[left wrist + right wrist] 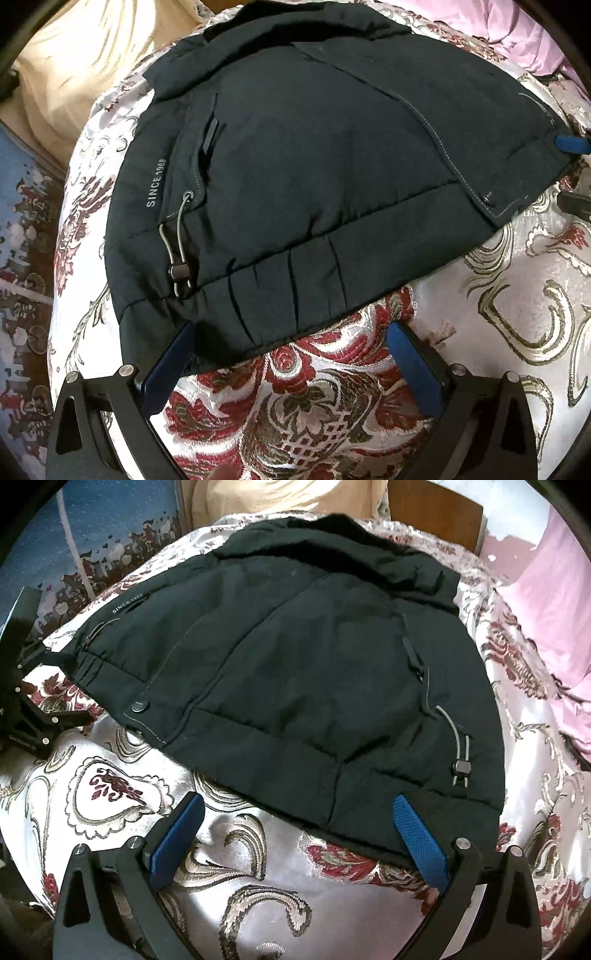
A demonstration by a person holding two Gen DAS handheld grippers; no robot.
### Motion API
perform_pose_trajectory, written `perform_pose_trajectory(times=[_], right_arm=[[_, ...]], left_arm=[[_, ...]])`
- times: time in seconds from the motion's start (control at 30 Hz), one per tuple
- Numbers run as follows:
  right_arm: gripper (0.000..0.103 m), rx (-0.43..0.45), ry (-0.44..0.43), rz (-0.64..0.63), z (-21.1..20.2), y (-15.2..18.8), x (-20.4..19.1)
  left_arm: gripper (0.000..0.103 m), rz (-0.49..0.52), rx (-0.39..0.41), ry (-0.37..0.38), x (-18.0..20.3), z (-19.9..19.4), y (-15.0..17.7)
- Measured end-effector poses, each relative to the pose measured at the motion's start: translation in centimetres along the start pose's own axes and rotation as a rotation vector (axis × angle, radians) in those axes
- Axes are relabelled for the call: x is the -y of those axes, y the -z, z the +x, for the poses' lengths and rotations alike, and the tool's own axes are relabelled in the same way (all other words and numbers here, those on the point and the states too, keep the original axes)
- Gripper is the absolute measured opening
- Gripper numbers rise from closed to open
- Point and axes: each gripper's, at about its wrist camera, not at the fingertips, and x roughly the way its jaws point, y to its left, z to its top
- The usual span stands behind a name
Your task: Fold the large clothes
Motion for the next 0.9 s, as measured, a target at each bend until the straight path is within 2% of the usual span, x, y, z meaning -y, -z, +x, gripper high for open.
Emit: perform_pose_trajectory(times=[0.17, 0.4, 0.5, 0.63, 0.7, 0.8, 0.9], right_arm=[[0.1, -0.042, 0.003, -0.031, 0.5, -0.1, -0.4], [0.1, -0.134, 0.061, -0.142, 1.0, -1.2, -0.3], [0.101, -0.18, 0.056, -0.179, 1.4, -1.7, -0.4], [0.101, -0.273, 0.04, -0.254, 2.3, -3.0, -0.8], [0.101, -0.315, 0.06, -0.307, 2.7, -3.6, -1.2], [0.101, -0.328, 0.103, -0.335, 2.9, -4.0, -1.4], [0.101, -0.272, 0.159, -0.33, 2.6, -3.8, -1.3]], left_arm=[[0.103, 0.024, 0.031, -0.05, 0.3, -0.1, 0.2], [0.103, 0.066, 0.071, -0.152, 0.7, -0.4, -0.2], [0.103, 0.069, 0.086, -0.248, 0.5, -0.3, -0.5], [0.103, 0.091, 0.095, -0.42, 0.5, 0.5, -1.0], [0.103, 0.109, 0.104, -0.502, 0.9, 1.0, -0.8], [0.103, 0.108, 0.145, -0.532, 0.7, 0.7, -0.8], [0.099, 0.092, 0.189, -0.53, 0.4, -0.1, -0.6]])
